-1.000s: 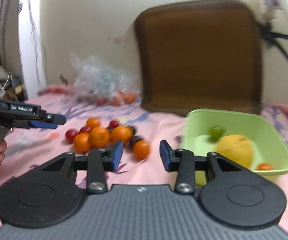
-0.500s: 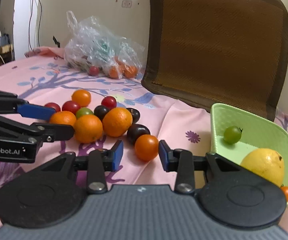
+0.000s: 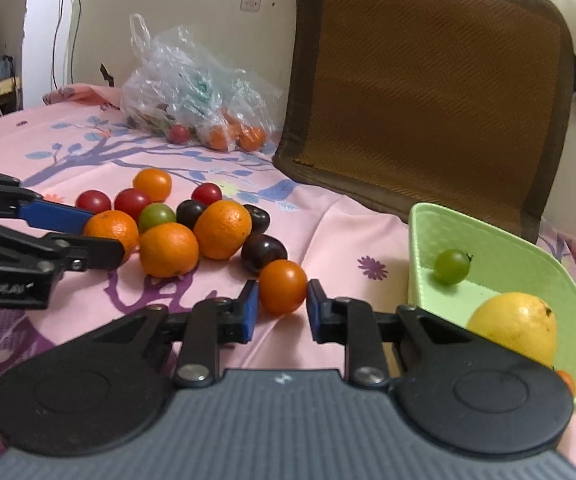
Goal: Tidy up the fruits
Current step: 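Grasp a mandarin orange with the left tool while the right tool grasps an orange cherry tomato, then carry the mandarin and tomato over the basket and open both tools, then grasp a red cherry tomato with the left tool while the right tool grasps a mandarin, then carry the red tomato and mandarin over the basket and open both tools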
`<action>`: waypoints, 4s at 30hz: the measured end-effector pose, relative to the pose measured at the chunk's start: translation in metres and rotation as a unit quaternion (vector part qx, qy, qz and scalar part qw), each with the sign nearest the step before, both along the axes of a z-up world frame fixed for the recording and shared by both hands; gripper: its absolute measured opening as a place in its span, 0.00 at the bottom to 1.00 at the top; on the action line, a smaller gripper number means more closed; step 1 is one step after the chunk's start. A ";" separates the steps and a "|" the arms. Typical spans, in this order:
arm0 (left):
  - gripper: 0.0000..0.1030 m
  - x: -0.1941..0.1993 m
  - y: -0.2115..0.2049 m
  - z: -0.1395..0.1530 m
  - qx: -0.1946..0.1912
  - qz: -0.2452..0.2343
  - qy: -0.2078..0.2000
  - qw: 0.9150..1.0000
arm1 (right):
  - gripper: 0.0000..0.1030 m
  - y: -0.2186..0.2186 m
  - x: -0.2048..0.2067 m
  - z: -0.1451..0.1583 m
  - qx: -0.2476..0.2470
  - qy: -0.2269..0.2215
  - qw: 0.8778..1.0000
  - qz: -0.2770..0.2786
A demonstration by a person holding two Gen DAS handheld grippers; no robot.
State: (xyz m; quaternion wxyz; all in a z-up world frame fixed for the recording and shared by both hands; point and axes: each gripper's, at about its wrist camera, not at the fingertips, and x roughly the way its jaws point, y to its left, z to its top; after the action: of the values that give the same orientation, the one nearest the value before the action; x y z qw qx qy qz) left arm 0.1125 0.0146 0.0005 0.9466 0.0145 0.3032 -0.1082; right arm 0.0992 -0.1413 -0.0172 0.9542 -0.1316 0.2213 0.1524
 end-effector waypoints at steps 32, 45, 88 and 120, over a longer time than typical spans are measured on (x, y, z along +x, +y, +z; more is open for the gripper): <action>0.37 0.039 -0.131 0.045 -0.135 -0.159 0.014 0.978 | 0.28 -0.137 -0.079 0.028 0.162 -0.084 0.975 -0.129; 0.44 0.069 -0.151 0.032 -0.114 -0.131 0.028 0.985 | 0.30 -0.156 -0.050 0.018 0.147 -0.078 0.972 -0.168; 0.46 0.016 0.078 0.000 -0.127 0.019 -0.011 0.992 | 0.52 0.031 0.001 0.009 0.109 0.047 0.993 0.022; 0.28 0.027 -0.096 0.044 -0.173 -0.163 0.023 0.971 | 0.36 -0.118 -0.078 0.010 0.166 -0.065 0.978 -0.104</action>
State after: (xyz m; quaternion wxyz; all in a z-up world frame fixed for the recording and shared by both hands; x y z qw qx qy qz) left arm 0.1400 -0.0817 0.0444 0.8972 -0.1026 0.2948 -0.3125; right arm 0.0208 -0.2593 -0.0071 0.9857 0.0431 0.1429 0.0779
